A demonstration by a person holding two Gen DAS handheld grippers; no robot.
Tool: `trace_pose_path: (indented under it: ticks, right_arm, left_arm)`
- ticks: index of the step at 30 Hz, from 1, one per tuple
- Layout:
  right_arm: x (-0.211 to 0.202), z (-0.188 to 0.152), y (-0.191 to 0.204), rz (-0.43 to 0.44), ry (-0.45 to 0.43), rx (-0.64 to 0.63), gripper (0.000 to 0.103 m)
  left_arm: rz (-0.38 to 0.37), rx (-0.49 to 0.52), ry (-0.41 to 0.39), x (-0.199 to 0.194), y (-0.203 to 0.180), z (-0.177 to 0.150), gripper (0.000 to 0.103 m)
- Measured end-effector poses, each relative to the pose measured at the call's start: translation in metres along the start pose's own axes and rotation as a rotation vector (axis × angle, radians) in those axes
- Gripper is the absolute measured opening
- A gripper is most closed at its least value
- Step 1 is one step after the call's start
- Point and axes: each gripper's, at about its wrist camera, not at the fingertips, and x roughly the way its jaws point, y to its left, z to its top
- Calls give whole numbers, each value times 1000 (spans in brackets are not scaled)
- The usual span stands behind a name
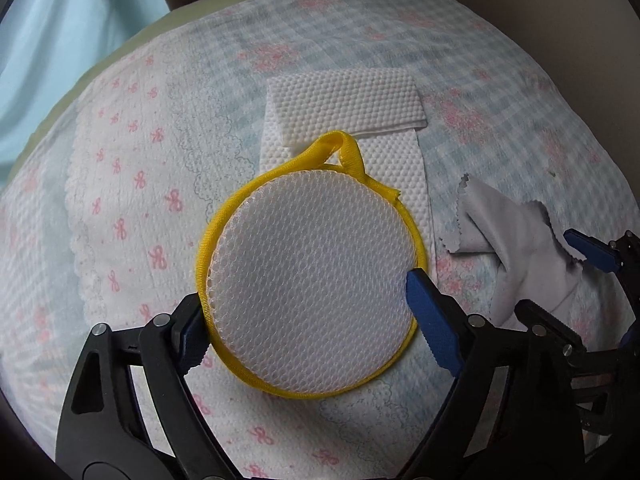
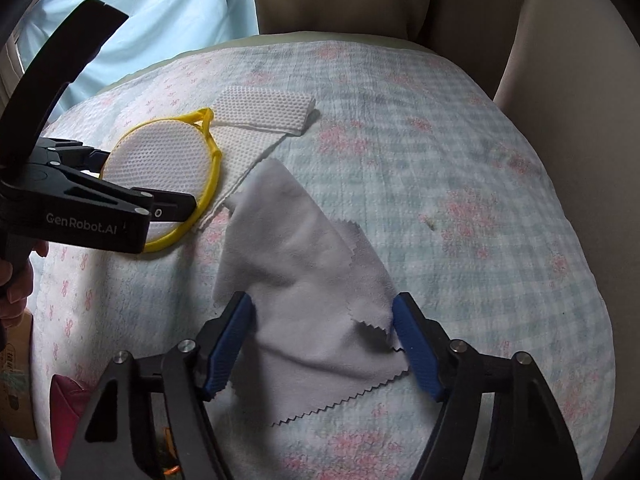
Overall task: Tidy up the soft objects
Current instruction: 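Grasp the yellow mesh pad with the left tool while the right tool grasps the grey cloth, then carry the yellow pad and grey cloth over the cardboard box with both tools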
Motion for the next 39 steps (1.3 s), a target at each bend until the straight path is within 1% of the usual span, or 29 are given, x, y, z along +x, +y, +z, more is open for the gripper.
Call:
trace_pose_path:
  ticks: [3, 5, 8, 9, 10, 11, 15, 16, 19, 21, 23, 25, 31, 39]
  right_arm:
    - [-3, 0, -1, -22, -5, 1, 49]
    - [-4, 0, -2, -35, -5, 6, 44]
    - [-5, -1, -4, -50, -5, 14, 30]
    - [-6, -1, -4, -52, -5, 16, 24]
    - [-7, -2, -5, -54, -7, 18, 21]
    - [-8, -2, -4, -56, -8, 16, 16]
    - [-9, -3, -2, -57, -8, 13, 8]
    - [-10, -4, -1, -56, -12, 16, 7]
    - [-16, -3, -1, -40, -25, 31, 6]
    - [-21, -2, 0, -33, -34, 41, 5]
    - [-27, 0, 0, -29, -43, 55, 5]
    - [-32, 2, -2, -24, -51, 71, 5]
    - [-48, 9, -3, -23, -80, 96, 5]
    - [-84, 19, -2, -29, -126, 110, 5]
  left_arm:
    - [31, 36, -22, -7, -7, -3, 75]
    - [53, 46, -39, -12, -12, -6, 71]
    - [82, 71, -74, -22, -20, -12, 54]
    - [89, 83, -87, -24, -24, -14, 45]
    - [101, 97, -99, -26, -27, -17, 38]
    - [112, 109, -105, -27, -30, -18, 36]
    - [107, 101, -117, -34, -31, -20, 24]
    - [98, 93, -118, -35, -29, -20, 21]
    - [85, 86, -117, -39, -26, -21, 19]
    - [95, 85, -119, -42, -23, -21, 11]
    - [64, 59, -127, -48, -18, -22, 11]
    - [48, 50, -133, -54, -16, -23, 11]
    - [24, 30, -154, -70, -17, -25, 11]
    - [14, 0, -202, -118, -15, -23, 11]
